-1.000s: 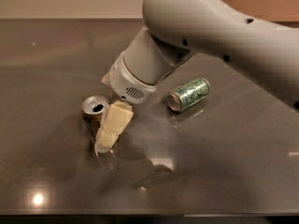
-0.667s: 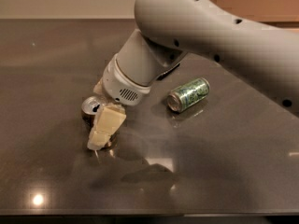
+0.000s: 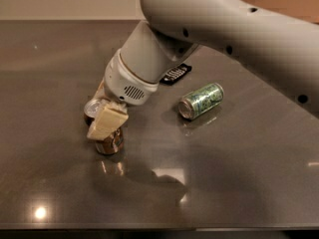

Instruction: Pick orange can

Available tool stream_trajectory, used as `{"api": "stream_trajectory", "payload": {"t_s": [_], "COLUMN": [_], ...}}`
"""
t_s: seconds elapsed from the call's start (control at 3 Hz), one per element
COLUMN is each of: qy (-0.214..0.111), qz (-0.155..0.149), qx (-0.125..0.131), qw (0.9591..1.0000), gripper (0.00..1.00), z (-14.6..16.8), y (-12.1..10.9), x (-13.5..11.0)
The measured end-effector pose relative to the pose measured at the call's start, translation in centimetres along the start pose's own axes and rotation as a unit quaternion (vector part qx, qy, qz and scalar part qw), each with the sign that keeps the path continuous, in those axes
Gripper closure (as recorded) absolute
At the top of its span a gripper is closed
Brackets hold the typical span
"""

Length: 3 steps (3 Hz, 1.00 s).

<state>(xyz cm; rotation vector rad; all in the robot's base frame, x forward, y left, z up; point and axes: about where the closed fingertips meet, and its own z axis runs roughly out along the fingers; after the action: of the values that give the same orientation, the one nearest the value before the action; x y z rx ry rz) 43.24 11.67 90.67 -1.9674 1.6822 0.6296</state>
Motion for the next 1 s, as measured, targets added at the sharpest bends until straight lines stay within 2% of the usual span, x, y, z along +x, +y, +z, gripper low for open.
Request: {"api": "stream_trajectory", "payload": {"t_s": [0.33, 0.67, 1.0], "qy": [-0.004, -0.008, -0.035], "qz": [-0.006, -0.015, -0.034], "qx": [-0.008, -0.014, -0.014], "qw": [0.9999, 0.9998, 0.9987], "gripper": [0.88, 1.0, 1.0], "z": [-2.3, -5.5, -11.5], "y": [-0.5, -1.0, -1.8], "x": [-1.2, -2.7, -5.3]}}
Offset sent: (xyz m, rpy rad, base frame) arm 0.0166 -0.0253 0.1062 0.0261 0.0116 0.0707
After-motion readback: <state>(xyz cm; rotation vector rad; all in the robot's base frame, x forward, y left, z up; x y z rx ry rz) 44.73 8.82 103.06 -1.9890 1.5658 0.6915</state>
